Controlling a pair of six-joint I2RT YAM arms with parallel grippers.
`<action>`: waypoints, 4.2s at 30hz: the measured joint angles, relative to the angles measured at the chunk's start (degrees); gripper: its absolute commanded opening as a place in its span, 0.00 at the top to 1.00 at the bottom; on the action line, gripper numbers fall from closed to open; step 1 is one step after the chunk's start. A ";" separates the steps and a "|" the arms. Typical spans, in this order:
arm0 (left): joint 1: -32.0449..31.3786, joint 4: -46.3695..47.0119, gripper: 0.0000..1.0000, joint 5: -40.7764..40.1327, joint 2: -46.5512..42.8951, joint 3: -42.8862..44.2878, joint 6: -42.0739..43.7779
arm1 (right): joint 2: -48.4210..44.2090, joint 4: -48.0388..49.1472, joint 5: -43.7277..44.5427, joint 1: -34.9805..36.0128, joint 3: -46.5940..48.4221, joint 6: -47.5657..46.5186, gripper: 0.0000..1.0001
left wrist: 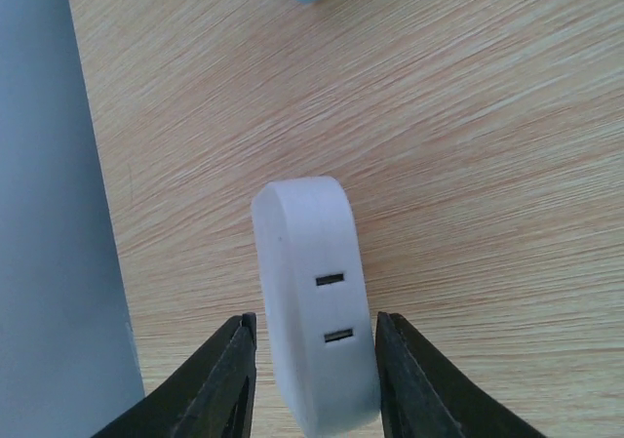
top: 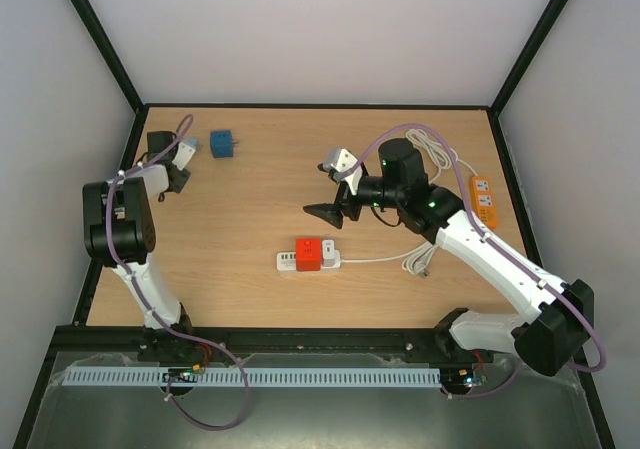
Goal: Pull the plug off the socket
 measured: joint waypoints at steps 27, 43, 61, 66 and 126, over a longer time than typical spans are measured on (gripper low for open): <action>1.86 -8.59 0.00 29.97 -20.65 1.14 -9.62 | -0.72 0.20 3.13 -0.15 -1.33 2.54 0.02; -10.78 -33.14 0.01 54.75 -24.87 2.40 2.51 | -0.48 -2.38 -0.57 -4.04 -12.94 -9.90 0.02; -34.40 -34.84 0.01 54.47 -28.81 -11.47 8.44 | 6.01 3.74 -6.03 -7.76 -26.10 -22.21 0.09; -35.43 -33.29 0.01 54.34 -28.81 -13.03 8.15 | 10.40 4.28 -7.85 -7.52 -25.81 -23.37 0.14; -45.16 -16.02 0.57 47.74 -28.83 -19.80 1.05 | 14.36 14.29 -6.45 -1.20 -26.03 -21.64 0.64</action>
